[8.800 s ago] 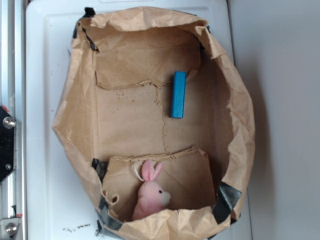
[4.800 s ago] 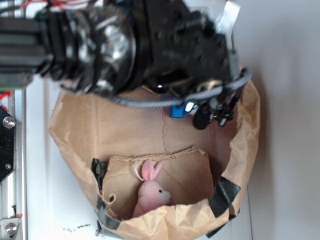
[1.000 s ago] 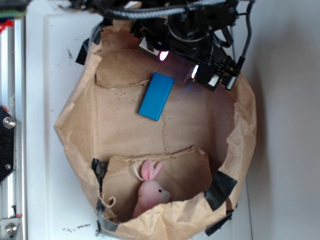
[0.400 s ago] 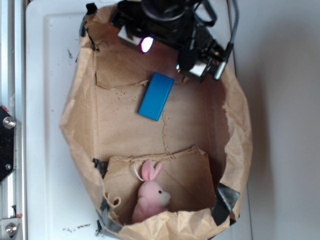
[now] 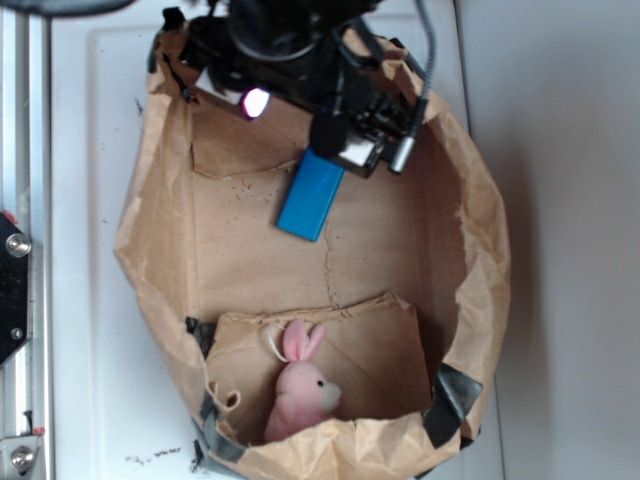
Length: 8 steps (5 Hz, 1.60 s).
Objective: Grab the blue block.
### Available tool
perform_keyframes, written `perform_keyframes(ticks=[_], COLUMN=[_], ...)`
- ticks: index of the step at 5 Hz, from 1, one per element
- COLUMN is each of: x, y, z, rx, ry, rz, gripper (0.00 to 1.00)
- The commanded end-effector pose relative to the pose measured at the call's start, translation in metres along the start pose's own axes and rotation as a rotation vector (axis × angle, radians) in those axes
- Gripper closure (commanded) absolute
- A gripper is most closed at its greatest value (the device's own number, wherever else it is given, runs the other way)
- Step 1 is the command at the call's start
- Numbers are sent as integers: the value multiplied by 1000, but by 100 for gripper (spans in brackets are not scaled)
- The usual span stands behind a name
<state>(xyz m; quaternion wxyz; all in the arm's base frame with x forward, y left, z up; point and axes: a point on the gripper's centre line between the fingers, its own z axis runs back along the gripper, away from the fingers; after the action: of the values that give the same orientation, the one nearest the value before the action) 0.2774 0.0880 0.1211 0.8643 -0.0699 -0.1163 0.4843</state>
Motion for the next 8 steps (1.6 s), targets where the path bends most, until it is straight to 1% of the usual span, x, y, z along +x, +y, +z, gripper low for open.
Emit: perform_keyframes(ticks=[1, 2, 3, 4, 5, 6, 7, 8], x=[-4, -7, -14, -17, -22, -20, -15, -28], y=[-17, -22, -28, -25, -20, -21, -16, -11], z=[2, -7, -13, -21, -32, -37, -47, -45], rx=[-17, -8, -11, -1, 9, 1, 12, 1], ry=[-86, -82, -94, -102, -97, -91, -82, -80], rz=[-35, -33, -43, -45, -55, -57, -46, -49], gripper=[0, 0, 0, 0, 0, 0, 0, 0])
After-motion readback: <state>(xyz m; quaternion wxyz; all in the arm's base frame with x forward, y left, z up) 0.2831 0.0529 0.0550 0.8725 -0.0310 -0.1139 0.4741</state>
